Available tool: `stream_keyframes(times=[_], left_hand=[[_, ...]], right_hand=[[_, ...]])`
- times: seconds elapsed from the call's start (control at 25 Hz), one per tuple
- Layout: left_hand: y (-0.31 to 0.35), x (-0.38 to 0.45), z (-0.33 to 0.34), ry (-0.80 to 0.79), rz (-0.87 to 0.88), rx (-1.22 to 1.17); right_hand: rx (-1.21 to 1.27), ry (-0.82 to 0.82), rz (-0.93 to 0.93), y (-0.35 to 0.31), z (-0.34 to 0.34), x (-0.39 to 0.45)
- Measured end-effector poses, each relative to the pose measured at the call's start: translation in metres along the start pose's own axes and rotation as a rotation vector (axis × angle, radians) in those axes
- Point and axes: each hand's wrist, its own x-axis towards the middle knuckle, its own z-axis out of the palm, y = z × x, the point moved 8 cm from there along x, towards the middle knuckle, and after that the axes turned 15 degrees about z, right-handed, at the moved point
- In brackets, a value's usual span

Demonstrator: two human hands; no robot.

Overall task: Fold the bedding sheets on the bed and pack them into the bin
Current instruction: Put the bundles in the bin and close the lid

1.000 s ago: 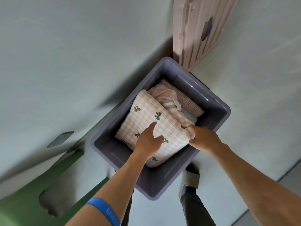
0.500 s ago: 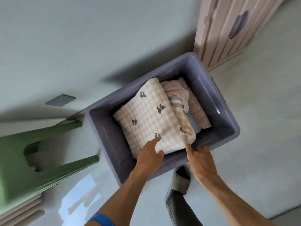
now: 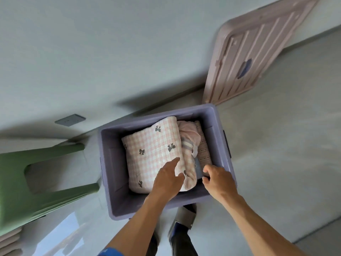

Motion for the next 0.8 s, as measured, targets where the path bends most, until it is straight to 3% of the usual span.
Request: stream_keyframes(times=[0.24,0.4,0.64,0.8], left_hand=[[0.118,-0.002,-0.070,0.130,0.179,-0.044],[0.159,0.028,-0.087,0.195,0.204,-0.067],[0.160,0.099,-0.048,0.291,0.007,-0.165],[0.191,0.141,-0.038,0.403,-0.078,-0.368]], right_hand=[[0.102,0.115,-0.014,-0.022,-0.167,0.009],[0.143,0.193,-0.122,-0.042,-0.226,0.043],[0.151,0.171,-0.215,-0.032,-0.281,0.141],[0.060,0.416,-0.363,-0.045,-0.360,0.190]])
